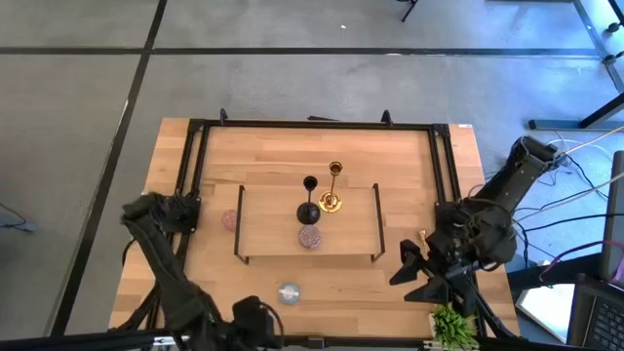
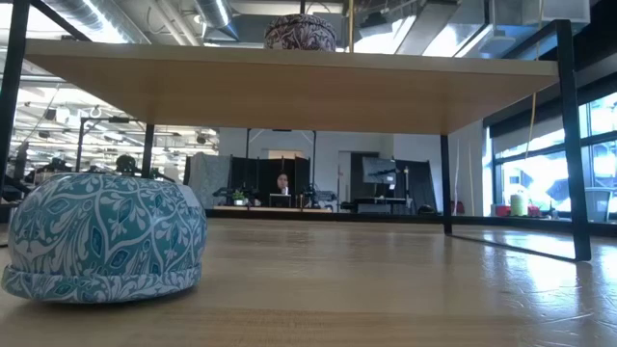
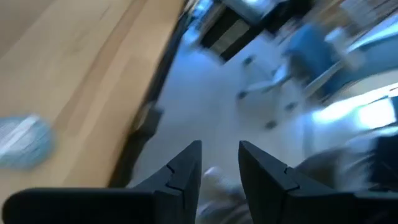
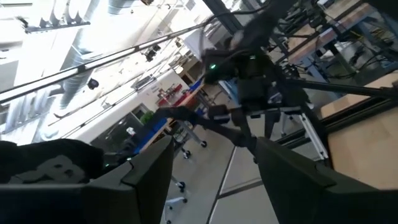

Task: Pick & Place candle stick holders
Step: Put the blue scented candle on the shelf

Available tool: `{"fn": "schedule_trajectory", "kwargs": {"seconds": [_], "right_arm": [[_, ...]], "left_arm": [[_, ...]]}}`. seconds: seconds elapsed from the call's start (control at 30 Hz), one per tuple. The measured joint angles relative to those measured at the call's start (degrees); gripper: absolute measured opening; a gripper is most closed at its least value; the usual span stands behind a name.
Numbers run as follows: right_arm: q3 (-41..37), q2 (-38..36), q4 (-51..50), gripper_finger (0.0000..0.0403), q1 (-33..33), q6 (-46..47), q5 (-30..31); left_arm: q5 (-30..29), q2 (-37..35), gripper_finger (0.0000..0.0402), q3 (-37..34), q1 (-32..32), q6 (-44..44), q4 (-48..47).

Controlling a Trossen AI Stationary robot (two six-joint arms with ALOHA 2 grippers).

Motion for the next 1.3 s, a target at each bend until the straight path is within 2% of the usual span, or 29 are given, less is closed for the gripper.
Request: {"fn": "schedule_trajectory", "kwargs": {"seconds": [0.13,0.3,0.5,0.73,0.9,1.17,1.3], "right_arm": [[0.0,0.72,-0.03,0.0232,1.09,0.02,1.89],[0.02,1.36,-0.06,0.0232,1.51,0.03,3.39],[0.02,1.6,-0.06,0.0232,1.51,0.03,3.41],[0.0,1.6,-0.1,0.0232,1.51,0.04,4.92],[0.0,1.6,-0.78,0.0232,1.51,0.04,5.97],[0.0,1.6,-1.4,0.0232,1.51,0.04,5.96],[0.0,1.6,-1.87,0.0232,1.51,0.48,5.95]], "left_arm": [[3.31,7.69,0.0102,14.3,0.08,-2.33,-19.2],[3.23,15.64,0.0121,26.31,1.04,1.92,-31.66],[7.89,18.92,0.0161,25.25,3.4,9.59,-32.12],[4.13,20.61,0.0216,25.25,5.22,14.53,-33.19],[3.52,22.18,0.0248,25.23,6.86,15.84,-33.05],[2.21,23.18,0.0267,25.2,7.55,13.52,-34.25],[1.15,23.11,0.0268,24.18,7.49,3.39,-39.19]]}}
